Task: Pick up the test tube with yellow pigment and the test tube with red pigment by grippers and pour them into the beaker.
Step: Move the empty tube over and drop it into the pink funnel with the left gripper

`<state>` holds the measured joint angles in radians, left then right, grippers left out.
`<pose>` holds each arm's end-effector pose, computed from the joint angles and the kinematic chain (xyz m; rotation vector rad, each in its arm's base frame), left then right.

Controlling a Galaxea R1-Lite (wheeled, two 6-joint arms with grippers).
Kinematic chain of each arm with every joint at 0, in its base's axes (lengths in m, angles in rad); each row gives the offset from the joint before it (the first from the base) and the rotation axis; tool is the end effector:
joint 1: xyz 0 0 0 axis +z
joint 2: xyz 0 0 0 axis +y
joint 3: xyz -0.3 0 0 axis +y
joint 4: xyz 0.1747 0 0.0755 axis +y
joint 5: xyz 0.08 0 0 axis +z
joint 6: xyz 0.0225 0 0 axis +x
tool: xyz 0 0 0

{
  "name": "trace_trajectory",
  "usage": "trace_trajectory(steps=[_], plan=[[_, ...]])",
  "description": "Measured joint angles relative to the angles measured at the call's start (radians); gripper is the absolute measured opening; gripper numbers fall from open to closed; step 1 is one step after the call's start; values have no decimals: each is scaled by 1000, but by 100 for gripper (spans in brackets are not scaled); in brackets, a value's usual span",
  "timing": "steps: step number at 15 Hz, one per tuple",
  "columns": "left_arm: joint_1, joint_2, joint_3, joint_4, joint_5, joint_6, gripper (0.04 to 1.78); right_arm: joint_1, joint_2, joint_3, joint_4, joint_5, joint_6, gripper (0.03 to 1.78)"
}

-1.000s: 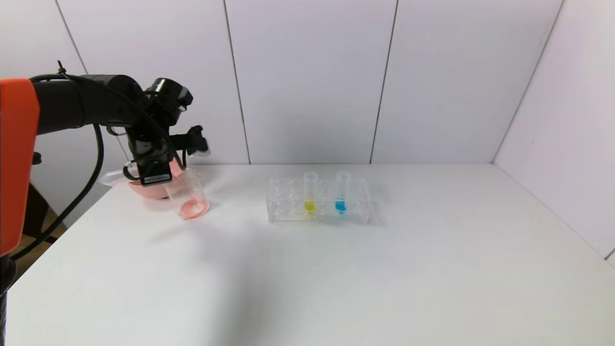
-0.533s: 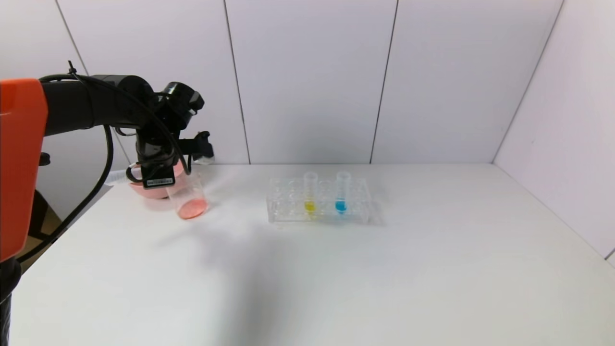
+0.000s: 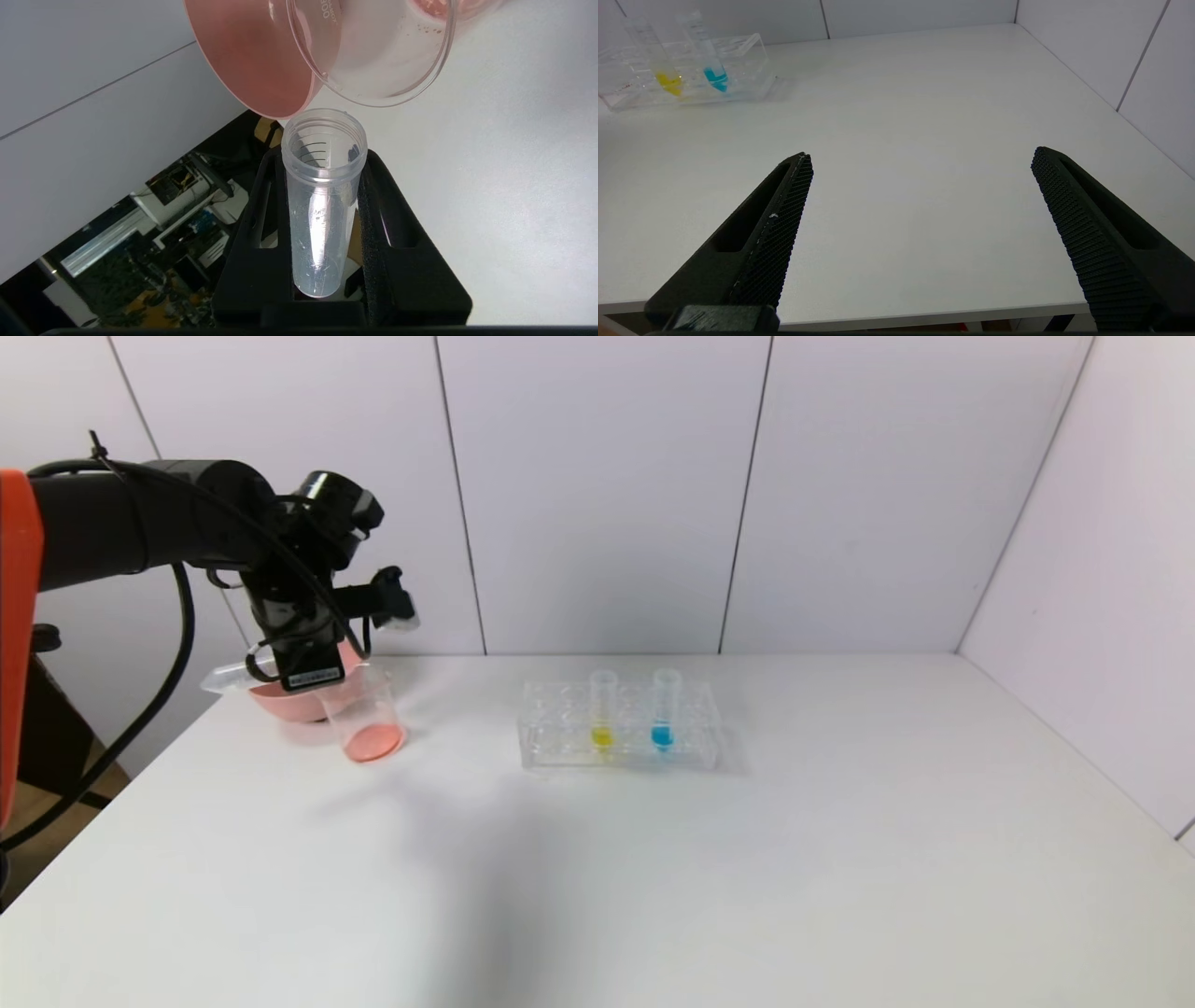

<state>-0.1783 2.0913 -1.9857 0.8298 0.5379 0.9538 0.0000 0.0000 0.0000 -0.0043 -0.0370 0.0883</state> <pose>0.3857 -0.0578 0.2370 1.2071 0.9959 -0.1155 -0.0228 -0.0008 0.0759 0.0884 -0.0059 -0.0368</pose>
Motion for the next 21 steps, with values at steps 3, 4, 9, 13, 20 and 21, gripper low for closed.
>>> trace_trajectory(steps=[3,4,9,13,20,21], plan=[[23,-32,1,-52,-114,-195,43,0,0,0,0,0,0,171],[31,-43,1,-65,-127,-277,43,0,0,0,0,0,0,171],[46,-126,89,-222,-120,-744,43,0,0,0,0,0,0,171],[54,-254,400,-522,-118,-970,43,0,0,0,0,0,0,171],[61,-376,861,-1271,-94,-1018,43,0,0,0,0,0,0,171],[63,-378,892,-1329,-82,-1020,43,0,0,0,0,0,0,171]])
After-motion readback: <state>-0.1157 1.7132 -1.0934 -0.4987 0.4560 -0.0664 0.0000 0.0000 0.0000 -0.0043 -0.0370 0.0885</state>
